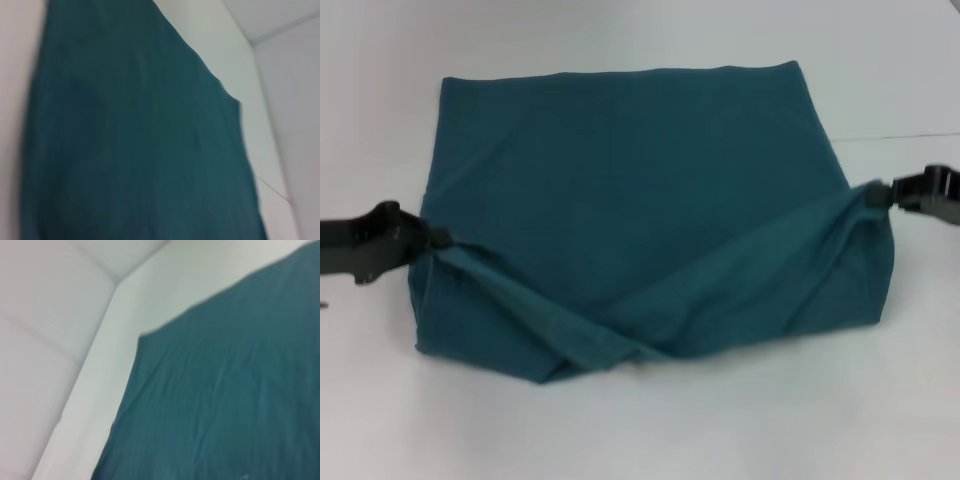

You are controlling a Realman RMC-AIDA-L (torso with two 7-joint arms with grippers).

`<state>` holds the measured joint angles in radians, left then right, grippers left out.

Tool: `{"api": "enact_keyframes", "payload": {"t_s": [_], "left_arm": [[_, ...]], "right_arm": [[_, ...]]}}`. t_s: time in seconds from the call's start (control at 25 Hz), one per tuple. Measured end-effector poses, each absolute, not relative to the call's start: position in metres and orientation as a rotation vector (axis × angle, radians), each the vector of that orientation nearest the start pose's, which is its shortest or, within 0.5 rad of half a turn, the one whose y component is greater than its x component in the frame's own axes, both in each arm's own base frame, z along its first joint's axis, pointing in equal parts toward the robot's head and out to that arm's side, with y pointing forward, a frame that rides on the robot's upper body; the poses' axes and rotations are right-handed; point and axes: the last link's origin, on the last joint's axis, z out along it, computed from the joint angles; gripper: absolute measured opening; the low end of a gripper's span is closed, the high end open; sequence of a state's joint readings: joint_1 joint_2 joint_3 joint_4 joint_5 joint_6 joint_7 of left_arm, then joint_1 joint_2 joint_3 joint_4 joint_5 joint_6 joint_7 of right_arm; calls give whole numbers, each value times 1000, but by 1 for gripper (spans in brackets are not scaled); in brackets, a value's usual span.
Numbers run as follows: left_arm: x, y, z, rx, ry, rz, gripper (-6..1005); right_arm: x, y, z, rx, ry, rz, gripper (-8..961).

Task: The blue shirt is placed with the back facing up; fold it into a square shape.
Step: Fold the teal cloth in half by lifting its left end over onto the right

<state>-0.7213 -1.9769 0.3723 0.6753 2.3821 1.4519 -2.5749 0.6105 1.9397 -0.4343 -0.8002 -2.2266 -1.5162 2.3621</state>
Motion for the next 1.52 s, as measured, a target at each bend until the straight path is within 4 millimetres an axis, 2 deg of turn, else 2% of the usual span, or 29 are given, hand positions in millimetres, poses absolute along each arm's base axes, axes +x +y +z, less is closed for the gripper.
{"api": "enact_keyframes", "payload": {"t_s": [0.16, 0.36, 0.4, 0.56, 0.68, 0.8, 1.0, 1.16, 1.2, 1.36, 1.52], "left_arm": [[-271, 415, 60, 2384, 2452, 757, 95], [-266, 431, 43, 2471, 2495, 703, 98], [-265, 435, 33, 2515, 2506, 667, 98], [-263, 438, 27, 2559, 2508, 642, 101], [-260, 441, 33, 2578, 2498, 682, 102], [-256, 445, 41, 2585, 2494, 742, 104], [-245, 460, 46, 2652, 2490, 800, 107], [-239, 470, 35, 2734, 2490, 769, 109], [-239, 471, 31, 2751, 2493, 759, 110], [-237, 472, 17, 2802, 2486, 729, 112], [-235, 474, 17, 2816, 2481, 743, 115]], "right_arm": [[292, 394, 106, -1995, 1647, 732, 19], [299, 419, 79, -1907, 1630, 629, 19], [300, 422, 75, -1896, 1626, 608, 19], [295, 433, 60, -1903, 1588, 528, 19], [291, 437, 61, -1902, 1569, 528, 19], [285, 444, 71, -1876, 1549, 569, 19], [273, 463, 82, -1836, 1473, 584, 19], [270, 474, 70, -1816, 1447, 530, 20], [271, 476, 62, -1806, 1436, 497, 20], [270, 478, 50, -1801, 1413, 457, 29], [267, 481, 44, -1801, 1374, 433, 38]]}}
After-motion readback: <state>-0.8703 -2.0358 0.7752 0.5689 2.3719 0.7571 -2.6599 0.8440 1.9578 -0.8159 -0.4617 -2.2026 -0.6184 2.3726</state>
